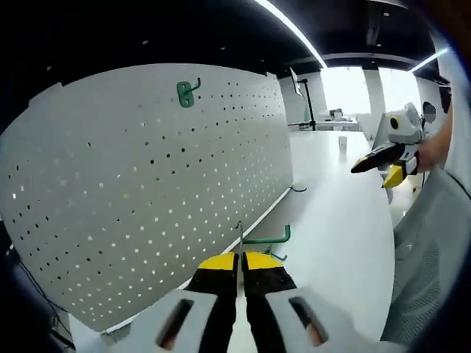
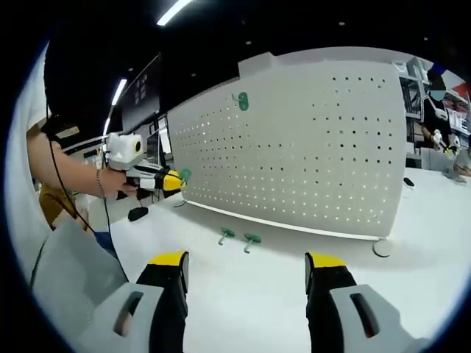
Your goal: Insert the hook assembly into the mounting plate slot until the hook locks in place.
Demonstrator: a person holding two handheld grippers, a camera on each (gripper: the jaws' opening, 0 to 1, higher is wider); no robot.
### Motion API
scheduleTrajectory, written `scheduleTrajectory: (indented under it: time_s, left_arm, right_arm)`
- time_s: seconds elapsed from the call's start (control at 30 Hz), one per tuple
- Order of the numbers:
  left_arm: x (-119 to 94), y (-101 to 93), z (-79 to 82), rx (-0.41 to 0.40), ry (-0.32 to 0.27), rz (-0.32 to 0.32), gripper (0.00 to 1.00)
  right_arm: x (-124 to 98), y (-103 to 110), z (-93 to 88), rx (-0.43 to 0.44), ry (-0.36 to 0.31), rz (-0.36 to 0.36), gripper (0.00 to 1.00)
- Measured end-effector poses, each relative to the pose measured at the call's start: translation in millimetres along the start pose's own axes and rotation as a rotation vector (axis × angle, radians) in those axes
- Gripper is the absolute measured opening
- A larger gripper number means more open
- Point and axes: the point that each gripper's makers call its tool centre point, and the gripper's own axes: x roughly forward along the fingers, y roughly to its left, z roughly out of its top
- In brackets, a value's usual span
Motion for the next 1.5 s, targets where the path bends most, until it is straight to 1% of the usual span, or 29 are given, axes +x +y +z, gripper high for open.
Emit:
scheduleTrajectory:
  time_s: [0.03, 0.1, 0.17, 0.27, 0.43, 0.6, 0.67, 0.73, 0.83, 0.9, 1.07, 1.27, 1.37, 1.43, 1.5]
  left_arm:
    - [-1.3, 0.3, 2.3, -0.024, -0.014, 0.008, 0.02]
    - [-3.8, 0.7, 6.2, -0.025, -0.031, 0.022, 0.02]
    - [-6.8, -0.6, 13.7, -0.063, -0.069, 0.031, 0.02]
    - [-11.8, -2.5, 21.6, -0.084, -0.108, 0.045, 0.02]
    - [-20.2, -4.7, 32.5, -0.096, -0.153, 0.061, 0.02]
    - [-26.3, -8.3, 39.1, -0.107, -0.175, 0.068, 0.02]
    - [-30.2, -8.9, 43.8, -0.123, -0.202, 0.074, 0.02]
    - [-32.6, -8.8, 44.8, -0.128, -0.208, 0.081, 0.02]
    - [-39.8, -10.2, 52.0, -0.148, -0.242, 0.092, 0.02]
    - [-42.8, -11.4, 54.6, -0.156, -0.253, 0.094, 0.02]
    - [-51.4, -8.0, 62.6, -0.170, -0.287, 0.121, 0.02]
    - [-48.9, -9.0, 59.1, -0.167, -0.277, 0.121, 0.02]
    - [-48.7, -9.0, 59.1, -0.174, -0.280, 0.122, 0.02]
    - [-48.5, -8.9, 59.5, -0.185, -0.285, 0.122, 0.02]
    - [-48.1, -9.4, 58.9, -0.179, -0.281, 0.122, 0.02]
  right_arm:
    - [0.2, 0.6, 0.6, 0.000, -0.001, 0.002, 0.62]
    - [0.4, 1.4, 1.5, 0.001, -0.001, 0.005, 0.62]
    - [0.8, 2.5, 2.4, -0.002, -0.001, 0.009, 0.62]
    - [1.4, 3.3, 2.7, -0.003, -0.002, 0.013, 0.62]
    - [2.9, 6.3, 4.9, -0.005, -0.007, 0.023, 0.61]
    - [3.8, 8.5, 6.8, 0.001, -0.014, 0.030, 0.61]
    - [3.8, 8.9, 7.0, 0.002, -0.016, 0.030, 0.61]
    - [3.9, 8.8, 7.1, 0.007, -0.018, 0.030, 0.61]
    - [4.1, 9.2, 5.8, 0.011, -0.015, 0.029, 0.61]
    - [4.1, 9.7, 6.4, 0.010, -0.017, 0.030, 0.61]
    - [4.4, 9.2, 5.6, 0.012, -0.015, 0.029, 0.61]
    - [6.3, 9.7, 6.7, 0.009, -0.014, 0.034, 0.61]
    - [6.5, 10.9, 11.3, 0.007, -0.018, 0.038, 0.61]
    - [6.5, 13.0, 15.7, 0.004, -0.031, 0.048, 0.61]
    - [6.6, 16.3, 20.4, -0.004, -0.048, 0.064, 0.60]
